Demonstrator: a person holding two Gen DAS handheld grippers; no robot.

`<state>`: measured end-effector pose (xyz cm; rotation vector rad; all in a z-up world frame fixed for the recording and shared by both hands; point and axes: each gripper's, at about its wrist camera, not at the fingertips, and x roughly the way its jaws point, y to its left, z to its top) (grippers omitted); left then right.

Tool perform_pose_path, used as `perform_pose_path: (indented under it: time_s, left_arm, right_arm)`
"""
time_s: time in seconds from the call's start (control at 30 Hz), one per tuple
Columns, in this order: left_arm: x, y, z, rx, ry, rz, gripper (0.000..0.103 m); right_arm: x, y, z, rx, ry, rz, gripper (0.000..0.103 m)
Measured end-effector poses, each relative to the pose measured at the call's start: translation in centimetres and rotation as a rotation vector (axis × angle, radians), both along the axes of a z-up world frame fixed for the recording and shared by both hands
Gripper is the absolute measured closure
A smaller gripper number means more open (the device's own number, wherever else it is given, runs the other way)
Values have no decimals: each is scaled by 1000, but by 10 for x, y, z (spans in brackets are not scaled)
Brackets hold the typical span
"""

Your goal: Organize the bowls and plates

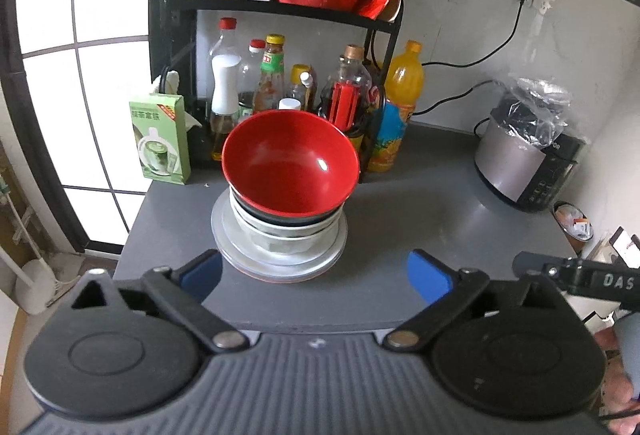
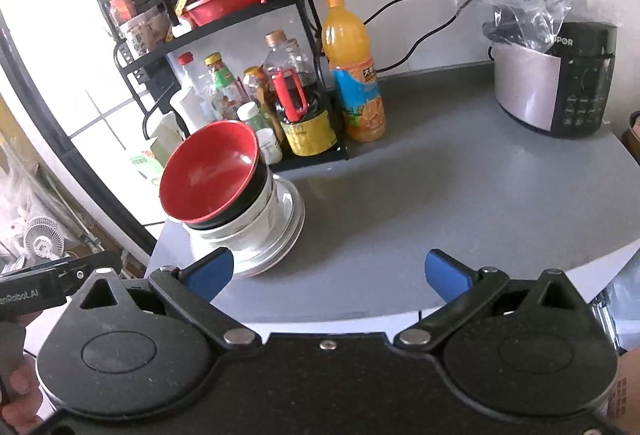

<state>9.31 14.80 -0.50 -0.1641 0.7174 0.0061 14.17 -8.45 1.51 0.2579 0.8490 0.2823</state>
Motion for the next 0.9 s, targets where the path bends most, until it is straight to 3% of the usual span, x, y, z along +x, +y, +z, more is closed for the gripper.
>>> perform_pose_path:
  time_s: [0.37, 0.6, 0.9]
  left_arm:
    - [-32, -4, 0, 34, -27, 19, 0]
    - [-50, -9, -3, 103, -39, 66, 0]
    - [-62, -11, -11, 100, -22, 102, 0]
  right_arm:
    - [-34, 6, 6, -87, -45, -59, 0]
    - [-52, 8, 3, -107, -57, -46, 0]
    - [-68, 1, 2, -160, -66, -65, 0]
